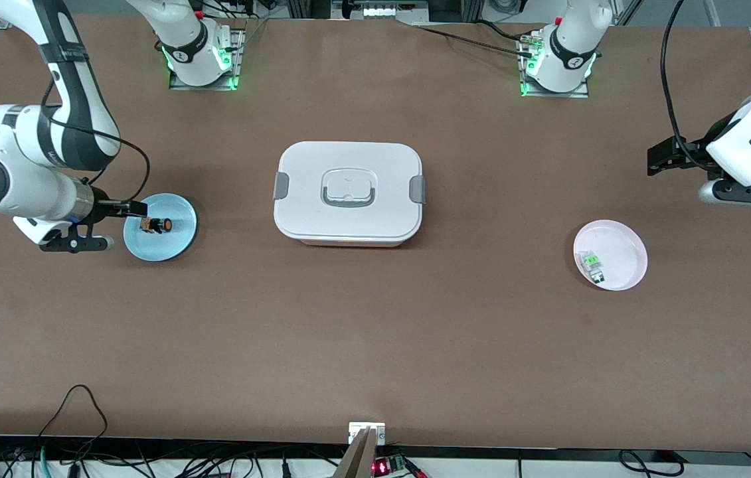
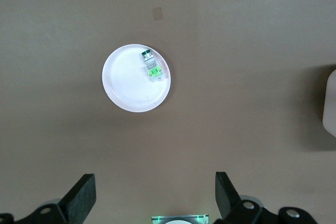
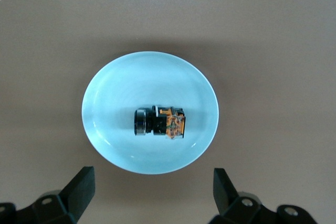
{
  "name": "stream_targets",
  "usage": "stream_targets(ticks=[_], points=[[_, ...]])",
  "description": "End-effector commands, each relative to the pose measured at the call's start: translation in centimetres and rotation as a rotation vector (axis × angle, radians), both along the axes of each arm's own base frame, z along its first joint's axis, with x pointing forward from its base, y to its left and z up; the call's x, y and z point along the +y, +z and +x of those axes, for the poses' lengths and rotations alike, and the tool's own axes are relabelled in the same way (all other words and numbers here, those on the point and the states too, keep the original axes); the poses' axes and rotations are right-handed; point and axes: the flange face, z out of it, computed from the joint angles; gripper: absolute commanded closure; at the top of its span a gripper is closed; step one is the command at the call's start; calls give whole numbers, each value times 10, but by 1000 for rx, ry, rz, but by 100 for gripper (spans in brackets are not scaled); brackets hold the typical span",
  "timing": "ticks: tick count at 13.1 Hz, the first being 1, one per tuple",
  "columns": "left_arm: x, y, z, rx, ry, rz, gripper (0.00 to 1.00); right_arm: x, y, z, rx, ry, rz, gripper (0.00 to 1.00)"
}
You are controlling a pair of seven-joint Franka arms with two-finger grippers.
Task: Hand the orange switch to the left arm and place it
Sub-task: 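Move the right gripper over the orange switch in the blue dish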
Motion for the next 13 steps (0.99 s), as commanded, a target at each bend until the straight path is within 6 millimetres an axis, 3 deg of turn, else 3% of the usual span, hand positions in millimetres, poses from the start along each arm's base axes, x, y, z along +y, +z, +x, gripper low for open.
stream_targets(ticks=[1, 4, 7, 13], points=[[0, 5, 2, -6, 8, -8, 0, -4, -26, -4, 0, 18, 1, 0], [0, 5, 2, -4, 8, -8, 0, -5, -55, -7, 8, 19, 5, 0], [-3, 5, 2, -4, 5, -8, 0, -19, -76, -14, -51, -3, 9, 0], [-3, 5, 2, -4, 5, -8, 0, -17, -93, -16, -47, -16, 11, 0]])
